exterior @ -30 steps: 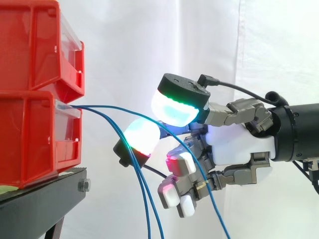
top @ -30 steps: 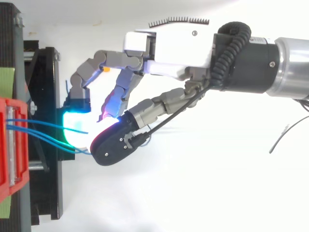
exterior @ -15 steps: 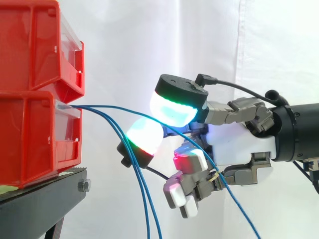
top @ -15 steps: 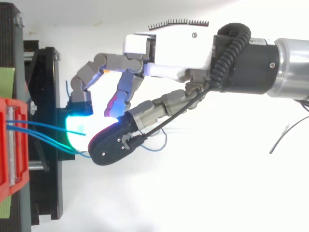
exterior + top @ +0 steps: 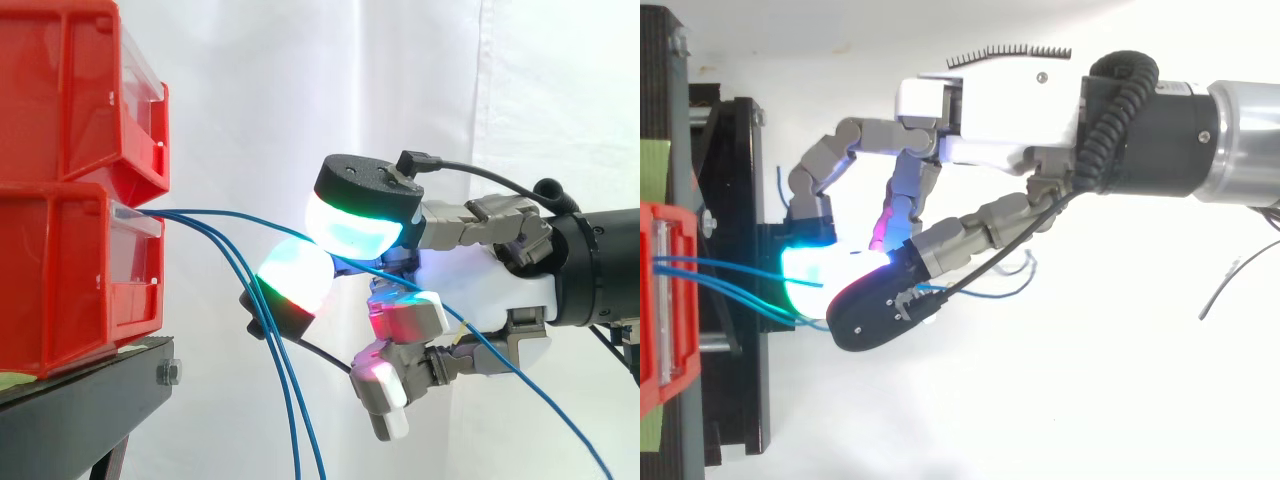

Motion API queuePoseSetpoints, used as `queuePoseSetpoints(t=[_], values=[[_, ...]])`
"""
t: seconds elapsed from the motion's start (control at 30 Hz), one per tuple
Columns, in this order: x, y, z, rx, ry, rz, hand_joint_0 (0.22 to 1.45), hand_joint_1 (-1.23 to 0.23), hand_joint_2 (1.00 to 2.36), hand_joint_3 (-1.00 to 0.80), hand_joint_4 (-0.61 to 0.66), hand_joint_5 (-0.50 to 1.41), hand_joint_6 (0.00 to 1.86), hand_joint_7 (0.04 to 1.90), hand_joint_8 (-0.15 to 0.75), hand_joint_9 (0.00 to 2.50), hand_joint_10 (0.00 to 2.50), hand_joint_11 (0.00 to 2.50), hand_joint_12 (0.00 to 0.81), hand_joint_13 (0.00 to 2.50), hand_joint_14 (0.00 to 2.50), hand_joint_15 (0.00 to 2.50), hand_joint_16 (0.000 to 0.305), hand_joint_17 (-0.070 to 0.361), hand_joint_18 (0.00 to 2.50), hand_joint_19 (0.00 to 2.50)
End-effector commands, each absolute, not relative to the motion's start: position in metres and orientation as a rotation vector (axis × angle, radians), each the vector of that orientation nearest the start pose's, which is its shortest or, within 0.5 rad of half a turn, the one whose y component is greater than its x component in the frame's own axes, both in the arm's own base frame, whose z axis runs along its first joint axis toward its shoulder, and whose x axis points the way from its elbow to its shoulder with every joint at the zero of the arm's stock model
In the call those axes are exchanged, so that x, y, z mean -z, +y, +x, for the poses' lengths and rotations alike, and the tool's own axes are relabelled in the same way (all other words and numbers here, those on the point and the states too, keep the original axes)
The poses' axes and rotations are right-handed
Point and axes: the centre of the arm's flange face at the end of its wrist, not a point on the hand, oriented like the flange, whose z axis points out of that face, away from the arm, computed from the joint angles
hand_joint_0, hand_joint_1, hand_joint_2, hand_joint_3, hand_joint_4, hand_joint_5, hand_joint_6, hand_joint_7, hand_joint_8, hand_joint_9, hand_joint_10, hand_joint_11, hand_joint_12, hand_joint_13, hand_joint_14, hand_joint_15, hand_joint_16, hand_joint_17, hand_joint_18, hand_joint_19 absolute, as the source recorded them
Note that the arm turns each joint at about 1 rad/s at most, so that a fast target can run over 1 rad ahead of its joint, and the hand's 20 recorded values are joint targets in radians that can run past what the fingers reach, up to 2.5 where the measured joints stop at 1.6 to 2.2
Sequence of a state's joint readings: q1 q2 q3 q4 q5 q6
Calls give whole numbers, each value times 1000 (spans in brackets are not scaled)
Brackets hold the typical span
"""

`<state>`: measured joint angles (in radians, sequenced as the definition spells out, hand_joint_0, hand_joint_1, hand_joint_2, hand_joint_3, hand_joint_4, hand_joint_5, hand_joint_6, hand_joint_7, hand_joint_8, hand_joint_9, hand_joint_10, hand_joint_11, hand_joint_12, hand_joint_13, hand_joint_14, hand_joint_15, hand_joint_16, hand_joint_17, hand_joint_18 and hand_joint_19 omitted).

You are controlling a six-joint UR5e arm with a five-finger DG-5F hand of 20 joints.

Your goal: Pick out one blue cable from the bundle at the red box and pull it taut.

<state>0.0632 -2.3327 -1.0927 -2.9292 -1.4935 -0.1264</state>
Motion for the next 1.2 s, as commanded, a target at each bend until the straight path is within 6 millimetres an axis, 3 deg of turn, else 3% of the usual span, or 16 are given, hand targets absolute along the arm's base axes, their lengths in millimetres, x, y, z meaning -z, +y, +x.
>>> queuePoseSetpoints(t=[0.0, 0.7, 0.93, 1.17], values=[[-253, -92, 769, -1083, 1320, 1177, 579, -830, 1029, -39, -133, -34, 912, 983, 248, 1500, 29, 781, 350, 1203, 25, 643, 53, 120, 929, 738], [-261, -98, 752, -1088, 1394, 1215, 585, -839, 1023, -3, -167, -17, 898, 992, 258, 1488, 29, 687, 381, 1159, 24, 616, 58, 131, 946, 680], [-264, -99, 701, -1069, 1343, 1207, 586, -834, 1023, -2, -159, -17, 898, 989, 259, 1499, 28, 694, 381, 1163, 23, 627, 58, 130, 940, 683], [-254, -100, 683, -1045, 1333, 1230, 593, -800, 1025, -28, -122, -21, 900, 996, 246, 1610, 34, 968, 385, 1203, 26, 696, 56, 126, 953, 691]])
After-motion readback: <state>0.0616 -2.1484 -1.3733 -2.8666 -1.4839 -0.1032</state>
